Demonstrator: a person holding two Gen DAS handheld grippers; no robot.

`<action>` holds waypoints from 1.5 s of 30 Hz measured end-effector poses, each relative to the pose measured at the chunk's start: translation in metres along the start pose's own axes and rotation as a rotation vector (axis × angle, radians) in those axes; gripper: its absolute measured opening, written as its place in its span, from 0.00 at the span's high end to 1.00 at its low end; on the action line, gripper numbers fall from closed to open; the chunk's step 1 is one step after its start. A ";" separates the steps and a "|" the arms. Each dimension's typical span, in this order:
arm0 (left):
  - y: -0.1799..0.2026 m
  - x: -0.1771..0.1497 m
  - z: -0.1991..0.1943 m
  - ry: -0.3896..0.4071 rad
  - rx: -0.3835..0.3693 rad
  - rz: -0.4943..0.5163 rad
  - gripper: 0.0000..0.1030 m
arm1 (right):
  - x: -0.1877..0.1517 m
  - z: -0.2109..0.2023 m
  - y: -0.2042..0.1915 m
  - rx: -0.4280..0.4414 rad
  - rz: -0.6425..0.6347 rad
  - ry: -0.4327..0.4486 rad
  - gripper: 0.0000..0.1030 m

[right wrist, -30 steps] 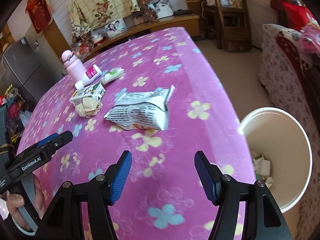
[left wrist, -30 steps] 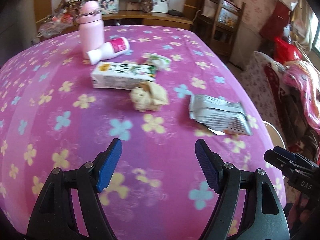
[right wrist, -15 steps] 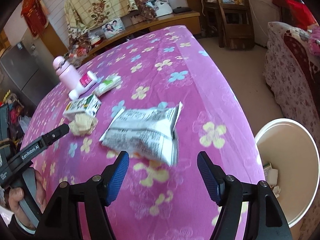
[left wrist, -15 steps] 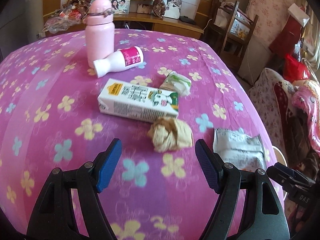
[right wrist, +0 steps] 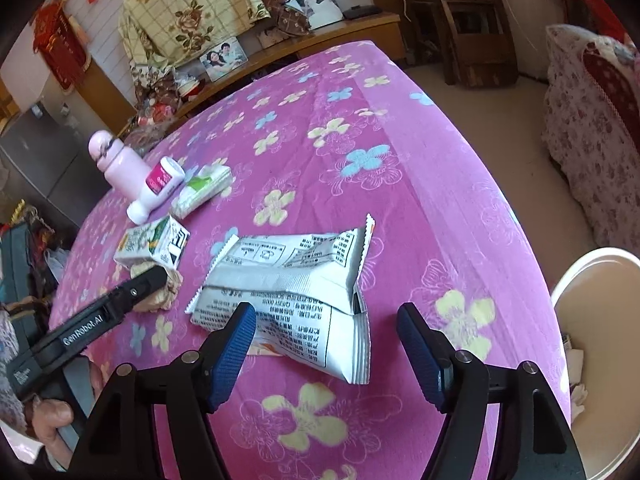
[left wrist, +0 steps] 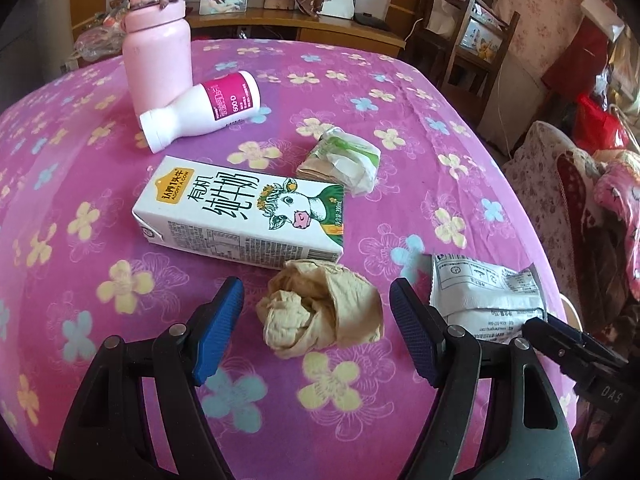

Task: Collect trash
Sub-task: 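Grasp the beige crumpled paper with the left tool while the right tool grasps the snack bag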

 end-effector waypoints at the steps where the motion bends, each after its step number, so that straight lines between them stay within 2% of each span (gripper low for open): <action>1: 0.000 0.000 0.001 0.001 -0.003 -0.003 0.28 | 0.002 0.000 0.003 -0.001 0.015 0.009 0.31; 3: 0.001 -0.001 0.003 -0.002 -0.007 0.000 0.31 | 0.005 0.002 0.008 -0.007 0.044 0.023 0.25; 6: 0.001 -0.007 0.008 -0.027 -0.008 0.006 0.47 | 0.010 0.008 0.006 -0.017 0.031 0.043 0.25; 8: 0.001 -0.007 0.008 -0.016 -0.002 0.016 0.57 | 0.013 0.014 0.001 -0.024 -0.004 0.046 0.25; 10: 0.003 -0.008 0.009 -0.023 -0.008 0.024 0.62 | 0.011 0.015 -0.003 -0.029 -0.038 0.049 0.27; 11: 0.003 -0.008 0.008 -0.019 -0.008 0.029 0.65 | 0.010 0.015 -0.006 -0.019 -0.053 0.054 0.42; 12: 0.003 -0.008 0.007 -0.017 -0.009 0.035 0.67 | 0.008 0.013 -0.010 0.005 -0.065 0.056 0.53; 14: 0.002 -0.009 0.003 -0.012 -0.011 0.043 0.70 | 0.005 0.009 -0.012 -0.005 -0.091 0.058 0.61; 17: 0.001 -0.010 -0.007 -0.008 -0.019 0.036 0.72 | 0.004 -0.004 -0.010 0.029 -0.072 0.063 0.70; 28: 0.012 -0.022 -0.068 0.036 -0.071 0.063 0.72 | -0.001 -0.077 0.002 0.046 -0.043 0.154 0.73; 36: 0.050 -0.037 -0.099 0.035 -0.136 0.107 0.72 | -0.010 -0.119 0.016 0.033 -0.029 0.195 0.73; 37: 0.055 -0.038 -0.101 0.036 -0.142 0.115 0.72 | -0.009 -0.125 0.019 0.030 -0.026 0.202 0.74; 38: 0.063 -0.039 -0.104 0.036 -0.151 0.126 0.72 | -0.009 -0.130 0.021 0.029 -0.025 0.205 0.86; 42: 0.090 -0.042 -0.111 0.039 -0.184 0.158 0.72 | -0.008 -0.145 0.034 -0.012 -0.039 0.218 0.87; 45: 0.108 -0.046 -0.113 0.037 -0.202 0.175 0.72 | -0.011 -0.148 0.047 -0.010 -0.009 0.205 0.87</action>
Point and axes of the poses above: each gripper's, at about its wrist camera, not at the fingertips, and z roughly the way its jaws point, y to its right, x to its top, the point moved 5 cm from there along z, roughly the way its jaws point, and after that the axes turned 15 degrees about y, right-handed, at the moved point
